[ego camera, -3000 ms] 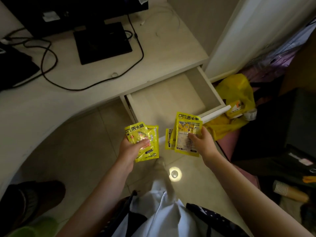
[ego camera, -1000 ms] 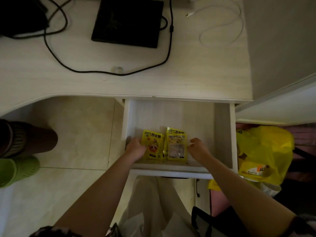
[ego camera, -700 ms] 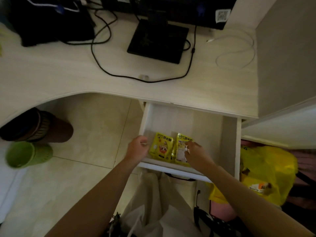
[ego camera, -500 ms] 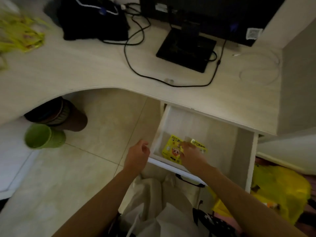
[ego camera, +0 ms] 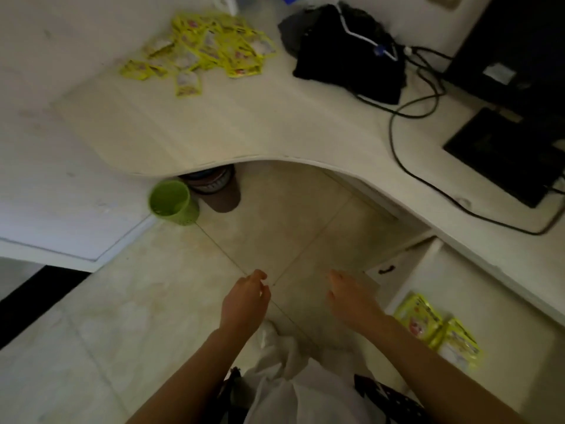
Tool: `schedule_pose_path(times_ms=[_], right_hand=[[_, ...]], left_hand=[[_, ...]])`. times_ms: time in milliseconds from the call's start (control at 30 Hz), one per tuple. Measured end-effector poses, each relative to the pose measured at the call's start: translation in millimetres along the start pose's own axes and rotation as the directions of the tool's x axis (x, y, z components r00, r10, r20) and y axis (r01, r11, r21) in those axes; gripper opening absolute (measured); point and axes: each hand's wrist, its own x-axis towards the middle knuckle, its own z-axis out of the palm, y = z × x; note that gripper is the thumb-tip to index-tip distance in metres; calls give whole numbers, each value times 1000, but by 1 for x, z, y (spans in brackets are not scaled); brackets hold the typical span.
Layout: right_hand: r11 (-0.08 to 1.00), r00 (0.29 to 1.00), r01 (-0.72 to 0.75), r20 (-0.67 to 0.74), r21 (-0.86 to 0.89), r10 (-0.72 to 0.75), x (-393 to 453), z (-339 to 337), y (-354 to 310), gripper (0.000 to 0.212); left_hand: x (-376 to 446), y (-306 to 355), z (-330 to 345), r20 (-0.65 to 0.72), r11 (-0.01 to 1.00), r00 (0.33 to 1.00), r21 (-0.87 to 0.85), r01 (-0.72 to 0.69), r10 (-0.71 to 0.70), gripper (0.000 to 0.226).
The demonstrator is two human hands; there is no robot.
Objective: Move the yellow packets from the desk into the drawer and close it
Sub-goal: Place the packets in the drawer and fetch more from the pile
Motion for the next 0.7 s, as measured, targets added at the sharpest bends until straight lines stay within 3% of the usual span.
schedule_pose_path(times_ms=[300,700], right_hand=[[986,992,105,-57,-126,-113,80,-40,-119,29],[957,955,247,-127,-152,-267,225,-128,-192,25]], left_hand=[[66,-95,-81,-99,994,989,22,108,-105,27],[213,-102,-157,-218,997,973,3,77,-74,24]])
